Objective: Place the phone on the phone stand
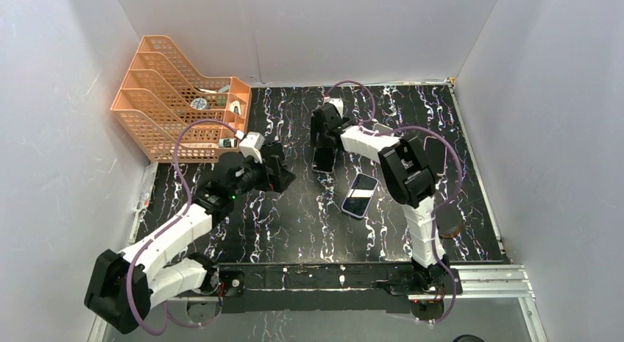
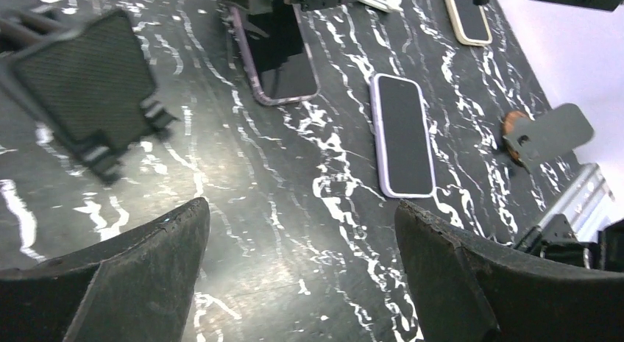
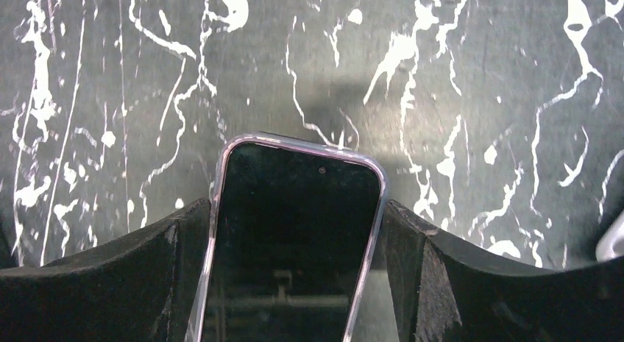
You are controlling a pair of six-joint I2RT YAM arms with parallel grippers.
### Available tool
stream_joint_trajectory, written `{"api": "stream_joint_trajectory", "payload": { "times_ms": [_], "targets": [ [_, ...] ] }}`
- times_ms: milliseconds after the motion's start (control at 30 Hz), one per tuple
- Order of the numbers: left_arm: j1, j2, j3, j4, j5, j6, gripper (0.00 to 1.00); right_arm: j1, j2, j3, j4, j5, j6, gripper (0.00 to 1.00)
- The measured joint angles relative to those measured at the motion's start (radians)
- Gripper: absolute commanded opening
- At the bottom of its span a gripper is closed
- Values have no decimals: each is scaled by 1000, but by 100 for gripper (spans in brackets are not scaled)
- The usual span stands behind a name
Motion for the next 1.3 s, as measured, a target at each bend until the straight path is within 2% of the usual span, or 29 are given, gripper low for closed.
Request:
{"api": "stream_joint_trajectory", "payload": {
  "times_ms": [167,467,767,1000,1167,1200,1233,1300],
  "targets": [
    [-135,37,-46,112,-121,-66,92,0,-125,-111,18,-32,38,1],
    [-224,236,-122,274,-357,-175,91,8,-327,-215,94,-53,70,1],
    [-286,405,-123,460,-442,-122,92,8,-358,-282,174,-65,80,1],
    [-288,410,-183,627,-470,-40,94,13,-456,-396,184,-129,76,1],
    [-288,410,-217,686,-486,8,95,14,-517,-449,212,-178,68,1],
    [-288,410,-218,695,-488,13,95,14,-524,-454,215,-181,67,4],
    [-288,410,-218,703,-489,17,95,14,-526,-456,220,-181,64,15],
    [-288,410,-218,718,-489,21,95,13,-525,-456,230,-182,58,63]
  ]
}}
